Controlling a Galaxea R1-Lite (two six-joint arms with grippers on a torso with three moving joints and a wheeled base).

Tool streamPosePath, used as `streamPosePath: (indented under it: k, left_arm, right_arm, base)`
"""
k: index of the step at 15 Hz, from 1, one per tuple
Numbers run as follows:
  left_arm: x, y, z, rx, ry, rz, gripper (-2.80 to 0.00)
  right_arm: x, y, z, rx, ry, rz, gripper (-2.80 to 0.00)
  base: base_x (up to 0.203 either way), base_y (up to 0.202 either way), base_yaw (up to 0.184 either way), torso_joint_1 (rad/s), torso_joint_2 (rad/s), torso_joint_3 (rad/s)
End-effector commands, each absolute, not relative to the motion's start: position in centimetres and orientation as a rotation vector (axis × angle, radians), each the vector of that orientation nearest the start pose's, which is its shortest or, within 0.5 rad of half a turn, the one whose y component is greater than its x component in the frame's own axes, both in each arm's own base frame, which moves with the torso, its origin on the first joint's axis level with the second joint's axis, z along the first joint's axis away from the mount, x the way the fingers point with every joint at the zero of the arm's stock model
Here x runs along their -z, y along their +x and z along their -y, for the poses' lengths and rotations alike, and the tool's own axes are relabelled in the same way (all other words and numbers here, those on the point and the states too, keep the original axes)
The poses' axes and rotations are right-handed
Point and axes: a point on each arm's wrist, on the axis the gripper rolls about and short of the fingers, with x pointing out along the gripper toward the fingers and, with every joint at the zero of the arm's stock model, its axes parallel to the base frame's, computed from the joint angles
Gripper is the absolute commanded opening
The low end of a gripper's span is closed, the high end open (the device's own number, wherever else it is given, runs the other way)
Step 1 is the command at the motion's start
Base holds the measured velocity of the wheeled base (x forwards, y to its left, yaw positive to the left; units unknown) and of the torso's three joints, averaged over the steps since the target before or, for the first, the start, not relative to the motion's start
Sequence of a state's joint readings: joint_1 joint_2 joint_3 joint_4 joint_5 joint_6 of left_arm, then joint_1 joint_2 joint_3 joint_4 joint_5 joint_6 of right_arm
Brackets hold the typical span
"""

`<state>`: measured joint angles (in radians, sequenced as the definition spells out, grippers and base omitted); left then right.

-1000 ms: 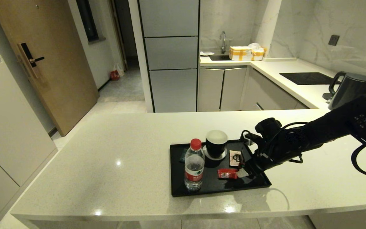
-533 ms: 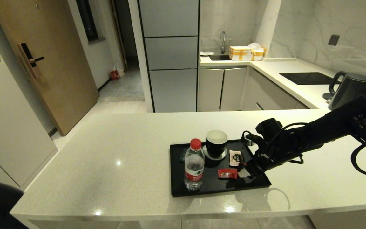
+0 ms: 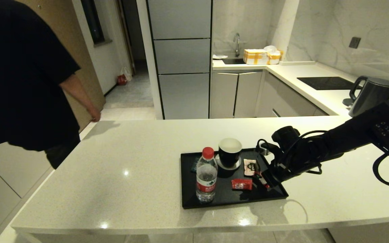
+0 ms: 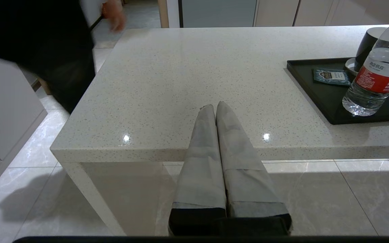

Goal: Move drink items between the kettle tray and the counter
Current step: Pick up the tea bag, then place it on the right

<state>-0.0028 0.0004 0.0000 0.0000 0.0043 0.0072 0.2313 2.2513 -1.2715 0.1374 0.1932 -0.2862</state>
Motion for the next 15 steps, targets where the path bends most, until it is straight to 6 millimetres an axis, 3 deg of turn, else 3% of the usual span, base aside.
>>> streamPosePath:
  k: [1, 6, 12, 15]
  left_arm:
    - [-7.5, -2.3, 0.0, -0.002, 0.008, 0.000, -2.80]
    - [-7.5, -2.3, 0.0, -0.002, 0.008, 0.000, -2.80]
    - [-7.5, -2.3, 0.0, -0.002, 0.008, 0.000, -2.80]
    - [-7.5, -2.3, 0.0, -0.002, 0.008, 0.000, -2.80]
  right_arm:
    - [-3.8, 38.1, -9.4, -0.538, -0.273, -1.067, -2.80]
    - [-4.9, 38.2, -9.3, -0.516, -0.235, -1.048, -2.80]
    - [-12.2, 37.5, -8.1, -0.452, -0.089, -0.880, -2.80]
    - [-14.7, 36.7, -6.5, -0.291, 0.071, -0.875, -2.80]
  base:
    - [0.000, 0.000, 0.000, 0.000, 0.00, 0.000]
    - [0.000, 0.000, 0.000, 0.000, 0.00, 0.000]
    - [0.000, 0.000, 0.000, 0.000, 0.00, 0.000]
    - [0.000, 0.000, 0.000, 0.000, 0.00, 0.000]
